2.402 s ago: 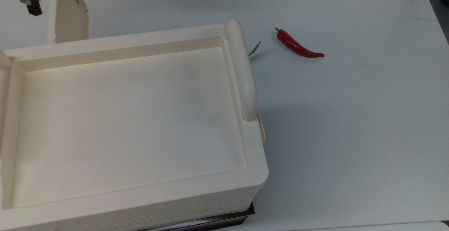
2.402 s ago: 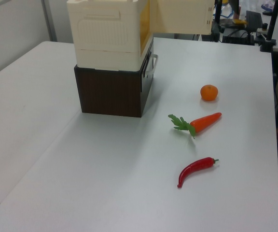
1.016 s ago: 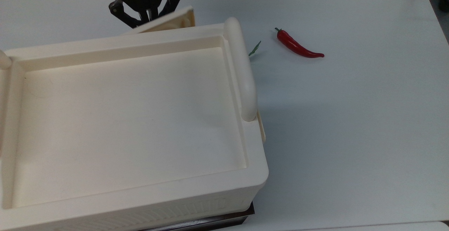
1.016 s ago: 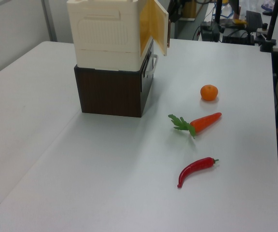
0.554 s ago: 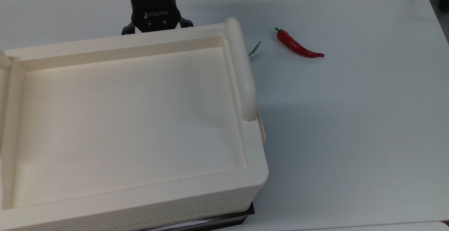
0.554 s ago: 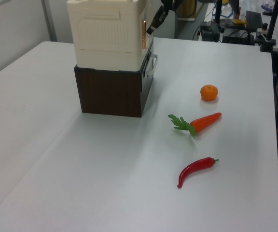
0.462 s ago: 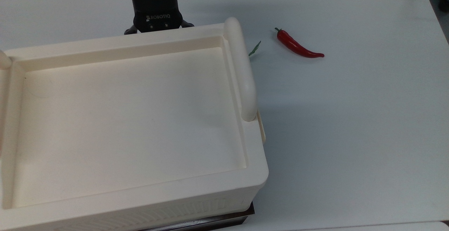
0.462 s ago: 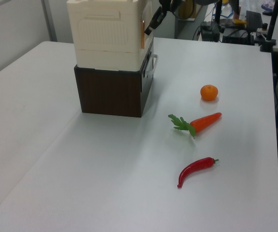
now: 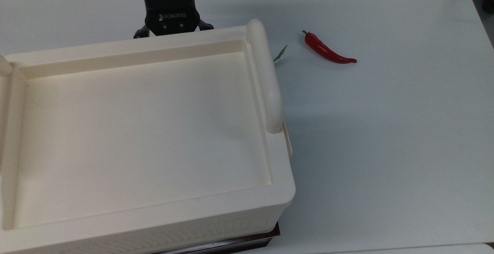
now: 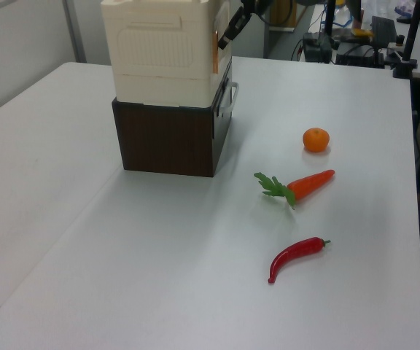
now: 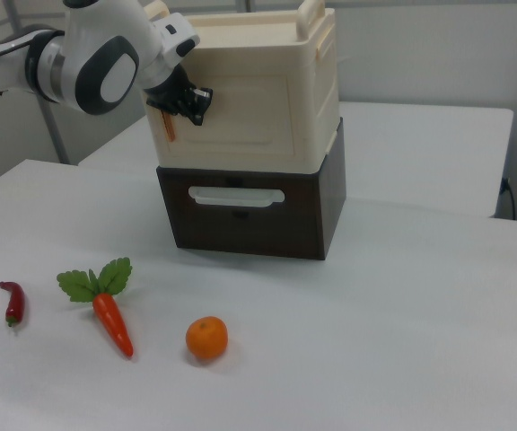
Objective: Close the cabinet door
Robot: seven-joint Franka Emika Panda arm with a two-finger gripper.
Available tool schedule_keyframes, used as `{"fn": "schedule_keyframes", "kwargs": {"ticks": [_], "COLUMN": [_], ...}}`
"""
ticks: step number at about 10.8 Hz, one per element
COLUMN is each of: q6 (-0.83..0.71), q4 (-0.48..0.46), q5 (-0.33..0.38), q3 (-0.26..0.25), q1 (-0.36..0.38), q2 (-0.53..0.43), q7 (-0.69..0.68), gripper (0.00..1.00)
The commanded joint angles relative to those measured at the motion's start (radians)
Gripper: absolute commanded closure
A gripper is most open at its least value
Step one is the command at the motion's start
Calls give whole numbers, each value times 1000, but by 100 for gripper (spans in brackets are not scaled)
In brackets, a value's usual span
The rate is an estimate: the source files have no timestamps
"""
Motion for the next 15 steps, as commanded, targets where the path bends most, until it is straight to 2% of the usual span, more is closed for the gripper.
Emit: {"fn": "schedule_keyframes", "kwargs": {"ticks": [1,3,4,5,7,8,9,10,11,15], "q6": [-214,-455,-550,-630,-724,-726,-725,-723,-728,-731], "q4": [-34,-46,-49,-58,-106,-143,-166,-177,-180,-169], "q5": [7,-5,-24,-83,-171,-177,-187,-191,-196,-197], "q3": [-1,38,45,53,122,148,166,171,171,170], "q1": [-28,-82,-92,-97,-118,-132,-140,-146,-145,-155], "q2": [-71,-122,-140,-159,-194,-223,-237,-240,-246,-238], "q7": [14,46,120,202,328,371,394,396,396,391], "gripper": [100,100,100,100,100,95,82,49,0,0]}}
